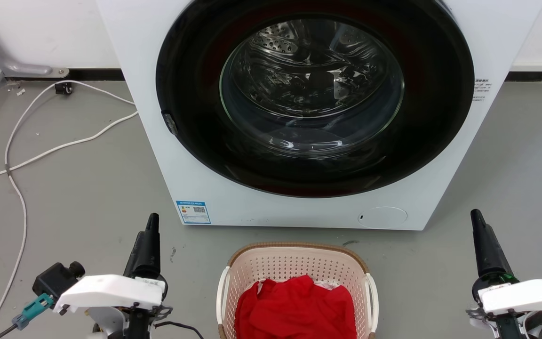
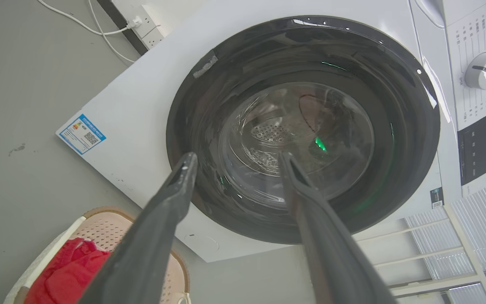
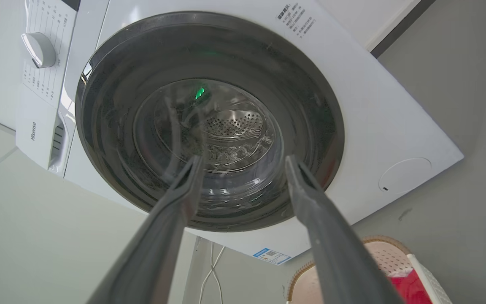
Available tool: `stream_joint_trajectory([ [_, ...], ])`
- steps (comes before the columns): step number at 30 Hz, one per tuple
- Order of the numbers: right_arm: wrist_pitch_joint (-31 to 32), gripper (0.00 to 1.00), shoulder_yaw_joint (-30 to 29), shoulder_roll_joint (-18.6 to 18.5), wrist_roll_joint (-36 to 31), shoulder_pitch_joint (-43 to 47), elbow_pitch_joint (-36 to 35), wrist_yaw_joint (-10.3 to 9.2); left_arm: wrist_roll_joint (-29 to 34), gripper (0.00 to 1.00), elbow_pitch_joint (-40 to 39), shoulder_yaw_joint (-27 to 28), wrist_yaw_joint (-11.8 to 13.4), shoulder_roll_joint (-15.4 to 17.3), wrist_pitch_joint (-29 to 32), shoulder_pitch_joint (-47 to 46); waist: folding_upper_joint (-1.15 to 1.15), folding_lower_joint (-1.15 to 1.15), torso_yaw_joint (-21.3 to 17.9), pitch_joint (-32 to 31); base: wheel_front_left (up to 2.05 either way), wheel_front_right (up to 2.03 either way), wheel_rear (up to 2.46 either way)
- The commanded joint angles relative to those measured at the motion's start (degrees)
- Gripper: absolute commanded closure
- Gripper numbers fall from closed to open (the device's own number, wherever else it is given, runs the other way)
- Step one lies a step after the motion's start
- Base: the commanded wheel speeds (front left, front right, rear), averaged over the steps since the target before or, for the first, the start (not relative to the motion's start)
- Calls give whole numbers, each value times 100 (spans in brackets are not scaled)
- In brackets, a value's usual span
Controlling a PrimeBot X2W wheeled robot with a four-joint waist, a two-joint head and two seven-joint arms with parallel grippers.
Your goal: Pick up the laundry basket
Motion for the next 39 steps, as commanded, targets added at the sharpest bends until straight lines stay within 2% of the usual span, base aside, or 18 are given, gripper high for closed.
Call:
stream_joint_trajectory([
  [1, -79, 0, 28, -20, -299, -23, -162, 1, 262, 0, -155, -52, 55, 22, -67, -81, 0, 0, -3, 2, 0, 0, 0],
  [16, -399, 0, 69, -20, -1748, 124, -409, 1, 1477, 0, -403, -239, 225, 26, -384, -20, 0, 0, -7, 21, 0, 0, 0],
  [39, -778, 0, 138, -21, -3417, 351, -677, 1, 2954, 0, -544, -462, 342, 29, -770, 122, 0, 0, -14, 16, 0, 0, 0],
])
